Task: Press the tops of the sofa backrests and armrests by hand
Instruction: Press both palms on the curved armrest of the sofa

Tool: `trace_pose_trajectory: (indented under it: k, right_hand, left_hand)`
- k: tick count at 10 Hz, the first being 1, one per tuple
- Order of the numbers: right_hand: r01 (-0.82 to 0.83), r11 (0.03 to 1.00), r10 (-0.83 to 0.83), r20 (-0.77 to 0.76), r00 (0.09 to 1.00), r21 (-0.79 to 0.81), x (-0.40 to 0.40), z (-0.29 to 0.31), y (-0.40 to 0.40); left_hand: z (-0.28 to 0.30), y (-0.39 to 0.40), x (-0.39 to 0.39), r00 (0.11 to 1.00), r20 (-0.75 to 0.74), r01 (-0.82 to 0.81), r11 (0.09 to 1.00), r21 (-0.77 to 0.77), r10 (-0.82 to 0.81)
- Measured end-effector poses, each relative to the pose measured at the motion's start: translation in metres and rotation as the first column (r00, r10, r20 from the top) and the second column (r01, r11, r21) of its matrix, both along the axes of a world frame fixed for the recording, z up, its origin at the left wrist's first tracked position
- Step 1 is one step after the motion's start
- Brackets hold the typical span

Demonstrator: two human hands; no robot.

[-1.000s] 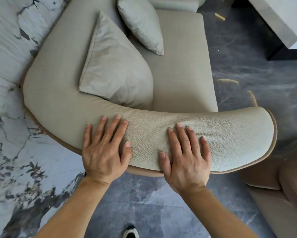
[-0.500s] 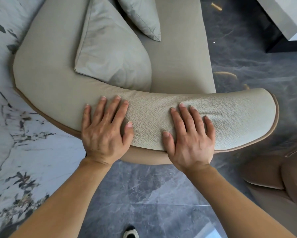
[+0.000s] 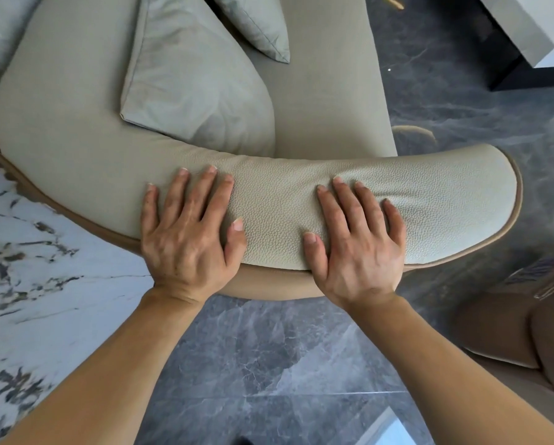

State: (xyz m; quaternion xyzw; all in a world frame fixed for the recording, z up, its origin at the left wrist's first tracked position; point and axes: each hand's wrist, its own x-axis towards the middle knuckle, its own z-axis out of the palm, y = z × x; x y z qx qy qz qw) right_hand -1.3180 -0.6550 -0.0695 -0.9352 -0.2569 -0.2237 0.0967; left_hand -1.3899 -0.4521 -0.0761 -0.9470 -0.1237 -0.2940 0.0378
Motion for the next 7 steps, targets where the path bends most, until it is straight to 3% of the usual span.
trace_pose_trajectory:
  k: [3,6,7]
  right_hand:
    - [0.032,0.999,-0.035,-0.098,0.995,-0.032,-0.007,0.009,0.002]
    - [0.013,0.990,-0.056,-0.311,0.949,-0.138,-0.018,0.030,-0.006]
    - [0.015,0.991,-0.056,-0.300,0.952,-0.135,-0.021,0.040,-0.014]
  left_hand:
    - [0.006,-0.002,-0.004,0.997,-0.078,-0.019,0.998,-0.058,0.015]
    - [0.032,-0.014,-0.011,0.919,-0.391,-0.114,0.978,-0.176,0.037]
    - [0.041,-0.023,-0.022,0.910,-0.410,-0.157,0.967,-0.202,0.062]
